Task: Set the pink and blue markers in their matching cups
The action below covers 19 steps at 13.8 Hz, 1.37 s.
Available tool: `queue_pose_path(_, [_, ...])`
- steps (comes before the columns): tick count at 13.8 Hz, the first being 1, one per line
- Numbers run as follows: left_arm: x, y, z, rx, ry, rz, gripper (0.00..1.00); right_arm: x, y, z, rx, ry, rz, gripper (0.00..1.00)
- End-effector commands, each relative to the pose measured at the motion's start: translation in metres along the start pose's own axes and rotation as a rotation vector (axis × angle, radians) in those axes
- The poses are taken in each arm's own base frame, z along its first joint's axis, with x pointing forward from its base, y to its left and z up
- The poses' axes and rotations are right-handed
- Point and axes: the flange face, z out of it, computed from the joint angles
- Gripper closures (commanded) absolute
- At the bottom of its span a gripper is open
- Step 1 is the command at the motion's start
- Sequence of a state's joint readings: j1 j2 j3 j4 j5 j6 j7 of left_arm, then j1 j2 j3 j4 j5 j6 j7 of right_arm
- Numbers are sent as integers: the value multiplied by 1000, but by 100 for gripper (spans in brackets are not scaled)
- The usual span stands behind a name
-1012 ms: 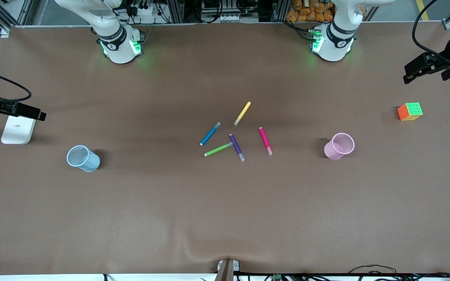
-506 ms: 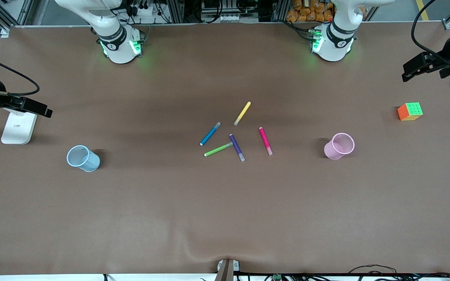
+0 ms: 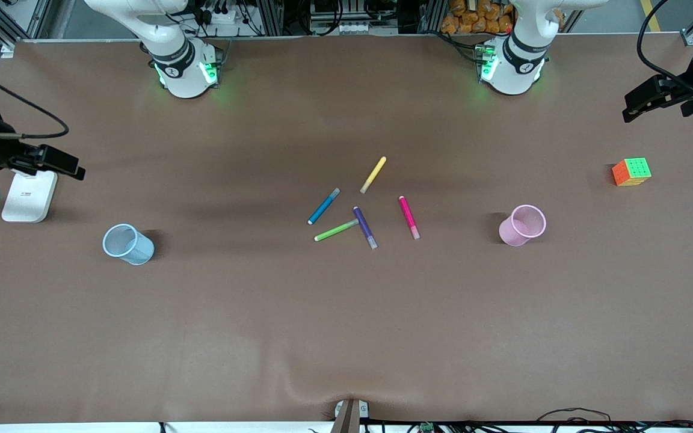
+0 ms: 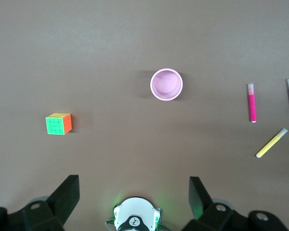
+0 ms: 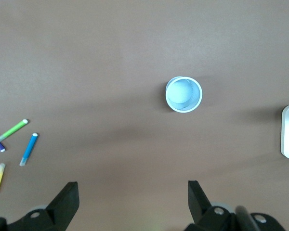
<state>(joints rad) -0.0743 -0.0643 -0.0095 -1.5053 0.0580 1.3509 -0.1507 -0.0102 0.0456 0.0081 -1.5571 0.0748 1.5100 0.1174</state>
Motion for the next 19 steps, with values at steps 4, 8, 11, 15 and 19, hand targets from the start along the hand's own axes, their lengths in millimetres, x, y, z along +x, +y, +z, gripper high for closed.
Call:
queue_pose_path(4, [-8, -3, -4, -3, -3, 18, 0, -17, 10, 8, -9, -1, -49, 0])
queue_pose_path(8, [5, 3, 9, -2, -24, 25, 0, -16, 11, 10, -9, -14, -49, 0])
queue_pose_path(11, [4, 3, 10, -9, -37, 11, 0, -16, 11, 11, -9, -18, -49, 0])
queue_pose_path(15, [8, 33, 34, -5, -100, 18, 0, -15, 12, 11, -10, -25, -45, 0])
queue_pose_path(19, [28, 122, 86, 44, -149, -40, 0, -3, 10, 36, -14, -85, -48, 0])
